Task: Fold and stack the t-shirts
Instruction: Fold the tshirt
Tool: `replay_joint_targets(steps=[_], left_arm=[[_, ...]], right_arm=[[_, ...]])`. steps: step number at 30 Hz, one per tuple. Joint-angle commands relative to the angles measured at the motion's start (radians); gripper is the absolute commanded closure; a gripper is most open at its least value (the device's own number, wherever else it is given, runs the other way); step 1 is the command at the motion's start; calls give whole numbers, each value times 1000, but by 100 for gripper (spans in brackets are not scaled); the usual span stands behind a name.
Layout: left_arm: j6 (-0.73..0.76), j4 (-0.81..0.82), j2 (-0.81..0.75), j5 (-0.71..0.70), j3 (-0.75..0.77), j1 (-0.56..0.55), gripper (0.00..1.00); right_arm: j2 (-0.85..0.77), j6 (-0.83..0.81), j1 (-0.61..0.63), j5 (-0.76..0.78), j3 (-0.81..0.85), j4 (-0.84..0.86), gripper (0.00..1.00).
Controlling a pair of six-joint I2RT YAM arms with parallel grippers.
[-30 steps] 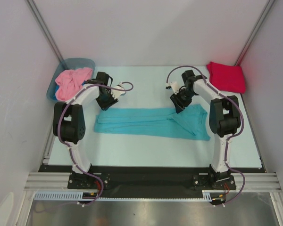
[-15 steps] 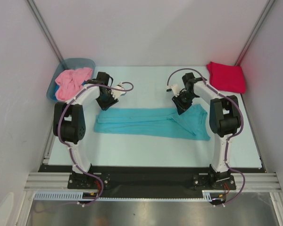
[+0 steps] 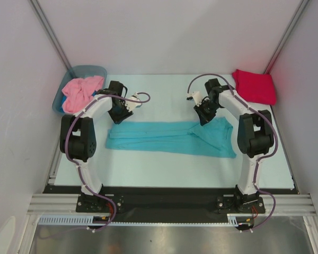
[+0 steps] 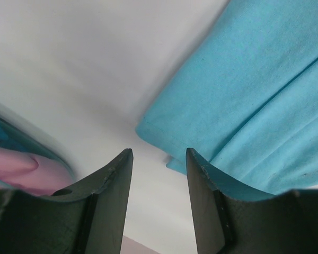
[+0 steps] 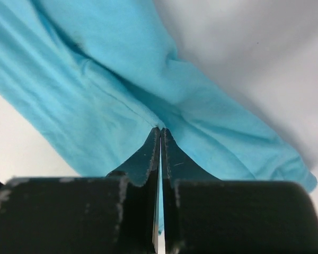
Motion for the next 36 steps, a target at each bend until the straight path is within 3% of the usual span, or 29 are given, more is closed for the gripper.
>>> replay_joint_targets(steps=[1, 16, 31, 34, 35, 36], left_arm=[[14, 15, -17, -2, 27, -8, 50], [63, 15, 9, -26, 72, -8, 49], [57, 14, 34, -23, 101, -19, 50], [60, 14, 42, -23, 105, -21, 50], [57, 15, 42, -22, 107, -22, 50], [57, 14, 40, -20, 105, -21, 50]], right_arm=[[-113, -33, 25, -3, 3, -51, 100], [-259, -133, 98, -64, -271, -198, 100], [-228, -143, 181, -64, -275, -227, 99], [-219, -153, 189, -54, -259, -240, 90], [-219, -154, 187, -44, -250, -244, 72], [-221, -156, 186, -34, -246, -246, 65]])
